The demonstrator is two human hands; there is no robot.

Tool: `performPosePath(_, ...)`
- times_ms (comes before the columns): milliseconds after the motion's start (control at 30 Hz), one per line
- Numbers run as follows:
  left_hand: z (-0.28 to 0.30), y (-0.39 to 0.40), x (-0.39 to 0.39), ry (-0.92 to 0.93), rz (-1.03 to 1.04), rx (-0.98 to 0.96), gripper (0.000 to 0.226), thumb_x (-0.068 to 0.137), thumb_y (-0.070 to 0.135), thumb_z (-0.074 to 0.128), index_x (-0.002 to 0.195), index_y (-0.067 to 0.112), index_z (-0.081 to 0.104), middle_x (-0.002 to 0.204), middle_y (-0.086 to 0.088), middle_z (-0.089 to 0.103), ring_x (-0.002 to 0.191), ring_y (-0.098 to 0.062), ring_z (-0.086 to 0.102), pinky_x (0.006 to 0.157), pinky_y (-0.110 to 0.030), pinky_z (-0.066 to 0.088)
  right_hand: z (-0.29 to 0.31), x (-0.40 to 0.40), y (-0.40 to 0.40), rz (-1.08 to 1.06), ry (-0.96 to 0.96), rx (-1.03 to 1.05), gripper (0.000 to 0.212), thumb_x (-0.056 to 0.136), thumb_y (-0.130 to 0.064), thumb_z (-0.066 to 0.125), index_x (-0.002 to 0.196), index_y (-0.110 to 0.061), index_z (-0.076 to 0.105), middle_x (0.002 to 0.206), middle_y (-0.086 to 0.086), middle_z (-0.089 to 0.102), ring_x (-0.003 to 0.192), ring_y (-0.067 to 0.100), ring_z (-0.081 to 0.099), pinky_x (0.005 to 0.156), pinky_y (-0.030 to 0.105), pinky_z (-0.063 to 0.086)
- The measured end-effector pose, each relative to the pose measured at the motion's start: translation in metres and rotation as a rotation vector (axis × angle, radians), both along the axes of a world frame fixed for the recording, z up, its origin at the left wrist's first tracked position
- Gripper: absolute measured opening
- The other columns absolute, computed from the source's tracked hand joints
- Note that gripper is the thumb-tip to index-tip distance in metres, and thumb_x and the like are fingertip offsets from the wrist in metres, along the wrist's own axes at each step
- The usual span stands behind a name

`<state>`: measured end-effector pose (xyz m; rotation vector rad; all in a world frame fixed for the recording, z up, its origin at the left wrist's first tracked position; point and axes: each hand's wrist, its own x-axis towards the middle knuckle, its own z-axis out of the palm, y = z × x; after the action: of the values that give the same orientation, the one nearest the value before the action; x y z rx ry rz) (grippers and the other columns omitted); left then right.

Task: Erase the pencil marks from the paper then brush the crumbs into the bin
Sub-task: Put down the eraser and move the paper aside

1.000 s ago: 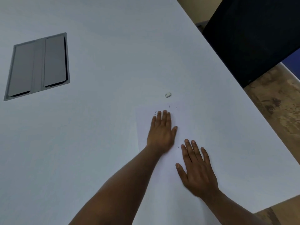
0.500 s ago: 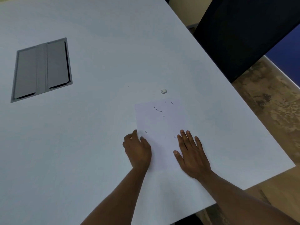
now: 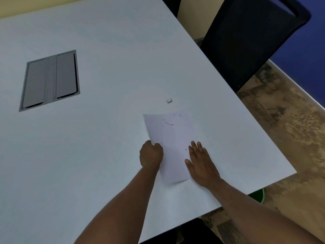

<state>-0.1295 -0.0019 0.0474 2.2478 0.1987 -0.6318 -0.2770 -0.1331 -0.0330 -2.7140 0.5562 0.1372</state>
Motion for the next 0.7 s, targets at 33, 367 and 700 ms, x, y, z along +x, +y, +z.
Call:
performPosePath(33,0.002,0.0,0.0,-0.049,-0.024,0.005,0.031,0.099,0.022,0.048,0.119,0.007,0.066,0.123,-0.009,0.068,0.106,-0.03,0.064,0.095,-0.04,0.053,0.0,-0.001,0.001,0.006,0.005,0.005,0.074,0.097,-0.051,0.005,0.157,-0.009,0.015,0.166,0.004,0.001,0.152,0.019,-0.008,0.124,0.035,0.0)
performPosePath(367,0.016,-0.019,-0.031,-0.389,-0.13,-0.041,0.032,0.106,0.025,0.043,0.108,0.01,0.071,0.1,-0.004,0.07,0.086,-0.019,0.06,0.079,-0.029,0.045,0.01,-0.003,-0.006,-0.07,-0.087,0.136,0.083,0.095,-0.06,-0.007,0.157,-0.01,0.015,0.166,0.002,0.004,0.152,0.016,-0.006,0.125,0.035,0.005)
performPosePath(700,0.026,-0.029,-0.043,-0.458,-0.077,-0.058,0.028,0.106,0.021,0.046,0.1,0.01,0.071,0.088,0.0,0.062,0.082,-0.021,0.058,0.073,-0.026,0.035,0.022,-0.003,-0.023,-0.068,-0.263,0.277,0.065,0.105,-0.049,0.02,0.157,-0.01,0.018,0.165,0.0,0.01,0.152,0.011,0.0,0.124,0.034,0.01)
